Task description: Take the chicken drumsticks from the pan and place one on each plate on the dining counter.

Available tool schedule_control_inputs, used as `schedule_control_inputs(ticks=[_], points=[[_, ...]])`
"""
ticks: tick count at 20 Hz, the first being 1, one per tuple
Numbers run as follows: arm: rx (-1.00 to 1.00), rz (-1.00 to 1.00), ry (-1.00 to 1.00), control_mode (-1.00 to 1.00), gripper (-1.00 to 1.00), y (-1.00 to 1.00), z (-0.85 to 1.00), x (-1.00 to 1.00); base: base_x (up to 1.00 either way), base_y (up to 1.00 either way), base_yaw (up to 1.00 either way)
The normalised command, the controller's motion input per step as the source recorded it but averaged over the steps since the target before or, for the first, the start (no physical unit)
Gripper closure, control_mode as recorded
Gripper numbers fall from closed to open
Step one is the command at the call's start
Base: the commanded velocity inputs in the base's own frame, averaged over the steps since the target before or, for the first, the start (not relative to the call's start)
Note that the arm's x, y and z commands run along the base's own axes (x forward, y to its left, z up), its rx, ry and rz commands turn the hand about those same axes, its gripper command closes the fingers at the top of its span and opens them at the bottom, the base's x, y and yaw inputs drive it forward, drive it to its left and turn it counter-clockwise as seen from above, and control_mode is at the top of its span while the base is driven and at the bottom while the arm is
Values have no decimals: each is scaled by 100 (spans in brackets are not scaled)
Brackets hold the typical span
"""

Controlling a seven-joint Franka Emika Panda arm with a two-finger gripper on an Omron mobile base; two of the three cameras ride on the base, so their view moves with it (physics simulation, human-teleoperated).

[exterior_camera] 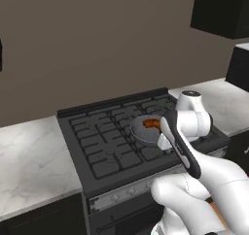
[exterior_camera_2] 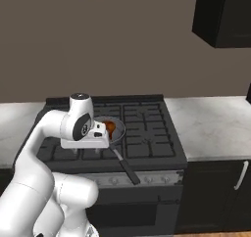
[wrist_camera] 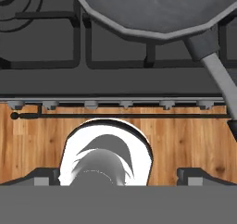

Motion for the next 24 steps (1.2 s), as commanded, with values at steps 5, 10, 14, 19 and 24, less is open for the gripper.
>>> schedule_control_inputs(ticks=[5,10,14,19,24], points=[[0,0,0,100,-100,0,0,0,11,-3,6],[0,0,0,-100,-100,0,1,18,1,0,0],[0,0,0,-100,-100,5,4,70,0,0,0],[0,-3,0,-100,-100,9,9,80,0,0,0],[0,-4,6,-100,-100,0,14,73,0,0,0]])
